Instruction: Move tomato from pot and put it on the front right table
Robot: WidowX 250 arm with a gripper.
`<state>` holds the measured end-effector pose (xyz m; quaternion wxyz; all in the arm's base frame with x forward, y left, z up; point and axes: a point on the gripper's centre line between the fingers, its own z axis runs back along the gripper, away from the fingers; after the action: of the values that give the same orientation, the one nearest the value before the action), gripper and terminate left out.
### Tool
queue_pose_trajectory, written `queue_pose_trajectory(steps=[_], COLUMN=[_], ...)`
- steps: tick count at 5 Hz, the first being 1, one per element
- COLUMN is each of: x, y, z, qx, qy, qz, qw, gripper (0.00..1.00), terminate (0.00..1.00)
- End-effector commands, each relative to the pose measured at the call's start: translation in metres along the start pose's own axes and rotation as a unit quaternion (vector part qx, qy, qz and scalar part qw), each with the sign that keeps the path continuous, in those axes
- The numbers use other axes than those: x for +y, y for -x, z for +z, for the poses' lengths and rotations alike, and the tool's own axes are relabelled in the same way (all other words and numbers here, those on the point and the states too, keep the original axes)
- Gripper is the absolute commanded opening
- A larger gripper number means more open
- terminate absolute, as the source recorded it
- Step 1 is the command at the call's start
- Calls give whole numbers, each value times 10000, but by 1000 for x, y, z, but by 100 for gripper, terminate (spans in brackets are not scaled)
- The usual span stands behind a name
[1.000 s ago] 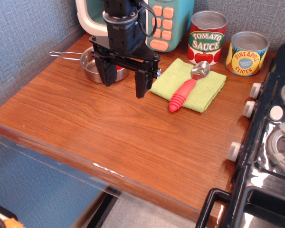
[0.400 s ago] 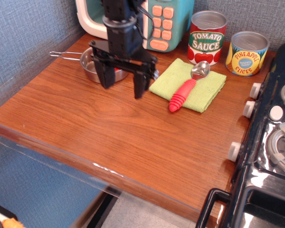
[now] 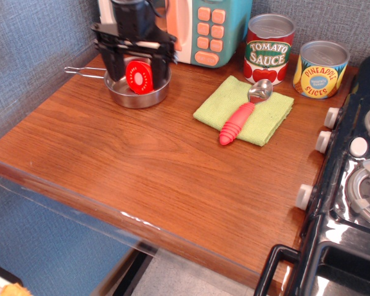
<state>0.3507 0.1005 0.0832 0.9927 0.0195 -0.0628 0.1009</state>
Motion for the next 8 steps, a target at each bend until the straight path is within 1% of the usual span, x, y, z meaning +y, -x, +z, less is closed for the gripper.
queue_pose_trajectory(steps=[1, 2, 3, 4, 5, 6, 7, 8], x=[29, 24, 12, 6, 10, 17, 19, 15], y=[-49, -61, -71, -76, -68, -57, -53, -54], z=[-11, -21, -26, -30, -50, -56, -52, -38], qx=[-144, -146, -222, -235, 115, 301, 214, 20], qy=[-169, -188, -71, -83, -245, -458, -412, -393], qz=[584, 654, 715, 764, 828, 873, 804, 581], qw=[9980, 9976, 9972, 9968, 9962, 9947, 9957, 9975], gripper=[100, 100, 100, 100, 100, 100, 0, 0], terminate=[0, 0, 0, 0, 0, 0, 0, 0])
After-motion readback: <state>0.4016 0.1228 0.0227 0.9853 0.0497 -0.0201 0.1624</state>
